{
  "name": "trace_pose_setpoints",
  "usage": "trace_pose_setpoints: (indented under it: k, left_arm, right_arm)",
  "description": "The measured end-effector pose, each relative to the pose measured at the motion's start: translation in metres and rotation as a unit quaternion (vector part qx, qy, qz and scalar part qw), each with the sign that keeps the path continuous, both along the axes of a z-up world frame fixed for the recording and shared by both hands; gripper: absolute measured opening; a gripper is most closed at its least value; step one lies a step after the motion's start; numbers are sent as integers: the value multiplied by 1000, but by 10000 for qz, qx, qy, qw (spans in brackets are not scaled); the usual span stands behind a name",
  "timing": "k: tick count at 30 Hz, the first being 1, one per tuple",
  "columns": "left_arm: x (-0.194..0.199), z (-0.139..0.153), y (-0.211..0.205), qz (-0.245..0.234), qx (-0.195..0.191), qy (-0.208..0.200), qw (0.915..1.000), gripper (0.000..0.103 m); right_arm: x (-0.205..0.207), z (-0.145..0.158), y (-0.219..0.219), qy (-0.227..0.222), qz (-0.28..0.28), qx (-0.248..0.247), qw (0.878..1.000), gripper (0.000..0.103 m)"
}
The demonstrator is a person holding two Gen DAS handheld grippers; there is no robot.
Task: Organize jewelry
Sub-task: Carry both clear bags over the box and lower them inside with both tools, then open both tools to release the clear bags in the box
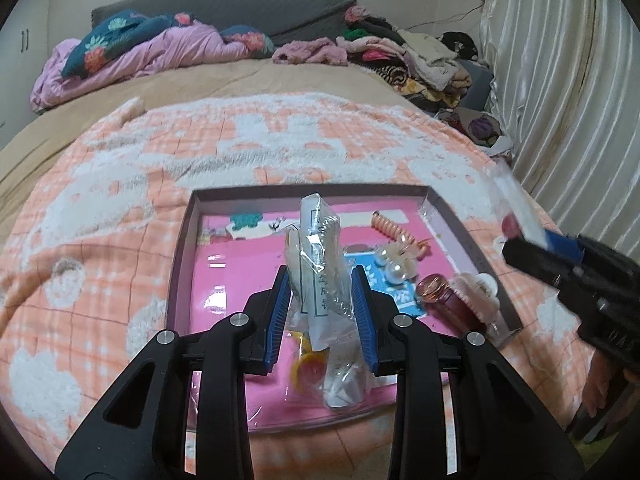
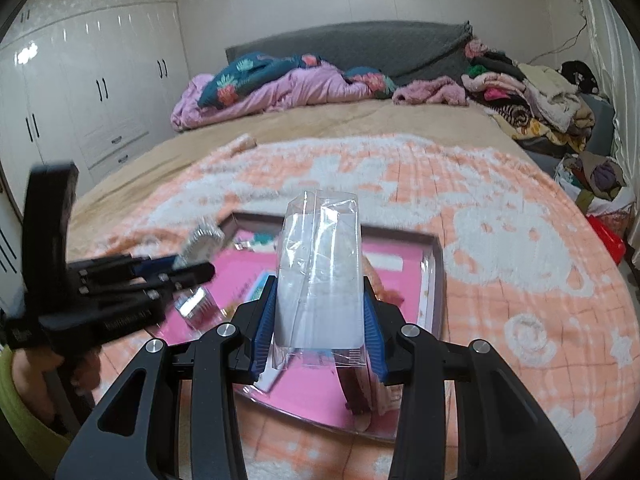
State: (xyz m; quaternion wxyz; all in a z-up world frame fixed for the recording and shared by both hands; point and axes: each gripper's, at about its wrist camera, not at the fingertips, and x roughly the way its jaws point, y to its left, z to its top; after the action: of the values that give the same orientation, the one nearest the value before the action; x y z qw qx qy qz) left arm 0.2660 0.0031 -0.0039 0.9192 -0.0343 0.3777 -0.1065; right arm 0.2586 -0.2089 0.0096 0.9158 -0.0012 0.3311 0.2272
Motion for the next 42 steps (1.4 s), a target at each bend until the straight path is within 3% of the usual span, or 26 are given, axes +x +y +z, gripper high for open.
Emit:
trace_pose_setpoints:
  k: [8, 29, 34, 36, 42]
  left_arm:
    - [5, -22, 2, 28, 34, 325, 9995, 24]
    - [8, -38, 9, 156, 103, 545, 9983, 24]
    - [7, -38, 9, 163, 95, 536, 9984, 27]
    - [7, -37, 9, 162, 102, 520, 9985, 34]
    - [5, -31, 8, 145, 103, 481, 9987, 42]
  right_arm:
    - [5, -35, 11, 293, 82, -250, 9992, 38]
    - [14, -53, 18, 410, 67, -241, 9988, 41]
    - [14, -51, 15, 414, 26, -217, 9989, 44]
    - [13, -50, 13, 393, 12, -210, 9990, 46]
    - [10, -46, 9, 378, -42, -185, 9991, 51]
